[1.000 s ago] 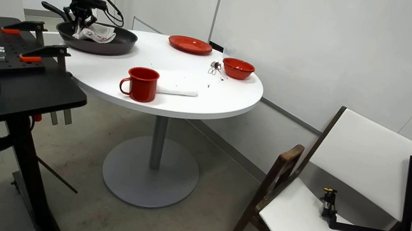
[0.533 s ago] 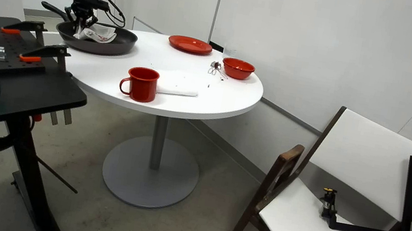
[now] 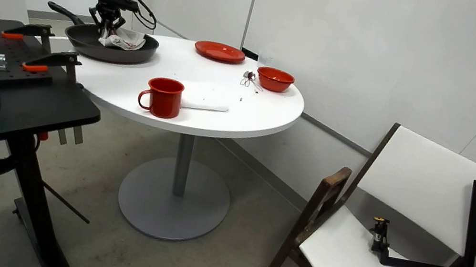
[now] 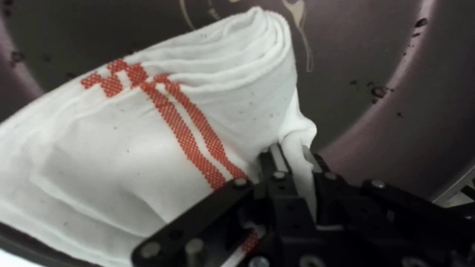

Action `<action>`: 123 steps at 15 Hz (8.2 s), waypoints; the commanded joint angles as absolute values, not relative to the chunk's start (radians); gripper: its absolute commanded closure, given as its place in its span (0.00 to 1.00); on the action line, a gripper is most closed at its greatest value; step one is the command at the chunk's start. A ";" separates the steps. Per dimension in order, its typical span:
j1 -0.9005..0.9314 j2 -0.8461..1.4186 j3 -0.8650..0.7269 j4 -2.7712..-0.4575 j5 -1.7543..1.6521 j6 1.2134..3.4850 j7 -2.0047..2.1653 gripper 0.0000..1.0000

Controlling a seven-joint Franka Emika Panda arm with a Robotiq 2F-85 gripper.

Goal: Use the towel to wipe the pan

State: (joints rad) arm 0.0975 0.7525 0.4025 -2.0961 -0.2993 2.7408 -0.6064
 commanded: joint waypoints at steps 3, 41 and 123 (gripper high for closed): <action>0.008 0.814 0.415 -1.993 -0.232 2.733 -0.689 0.96; -0.122 0.672 0.392 -2.561 -0.275 3.216 -0.348 0.96; -1.882 0.492 1.492 -2.725 -0.202 2.960 -0.244 0.96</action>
